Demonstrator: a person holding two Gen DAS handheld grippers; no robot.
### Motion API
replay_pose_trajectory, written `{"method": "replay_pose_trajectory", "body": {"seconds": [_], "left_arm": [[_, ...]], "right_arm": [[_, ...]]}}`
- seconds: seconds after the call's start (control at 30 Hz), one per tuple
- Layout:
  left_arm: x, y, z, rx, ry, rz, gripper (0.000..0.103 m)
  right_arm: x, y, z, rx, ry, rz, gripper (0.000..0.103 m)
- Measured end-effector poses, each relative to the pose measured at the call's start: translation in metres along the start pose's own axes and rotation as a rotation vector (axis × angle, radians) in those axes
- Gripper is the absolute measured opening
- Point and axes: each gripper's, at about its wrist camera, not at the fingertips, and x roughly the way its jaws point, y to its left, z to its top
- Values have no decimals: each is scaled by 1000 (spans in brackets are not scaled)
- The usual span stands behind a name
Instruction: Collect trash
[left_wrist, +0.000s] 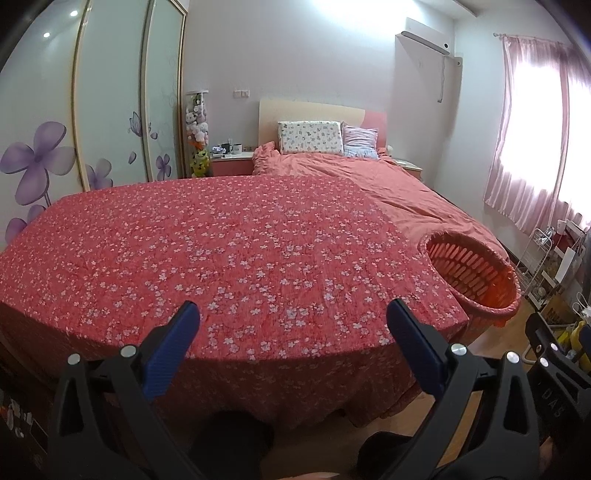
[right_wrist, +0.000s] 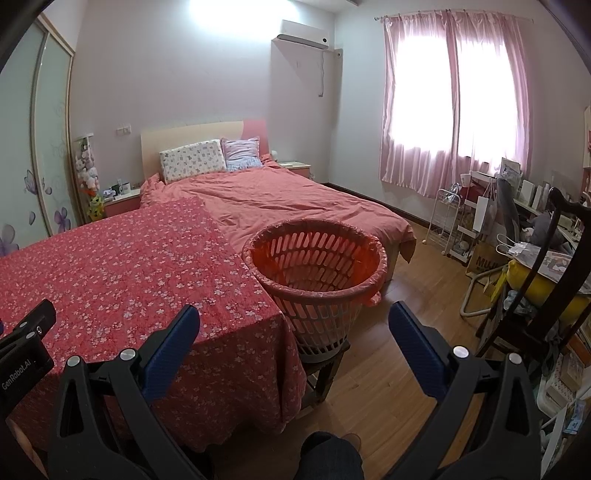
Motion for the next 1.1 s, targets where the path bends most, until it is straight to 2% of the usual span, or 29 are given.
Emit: {"method": "replay_pose_trajectory", "body": {"seconds": [1.1], "left_arm": [[0, 2, -1, 6, 0, 2, 99]], "right_arm": [[1, 1, 2, 8, 2, 5, 101]]}}
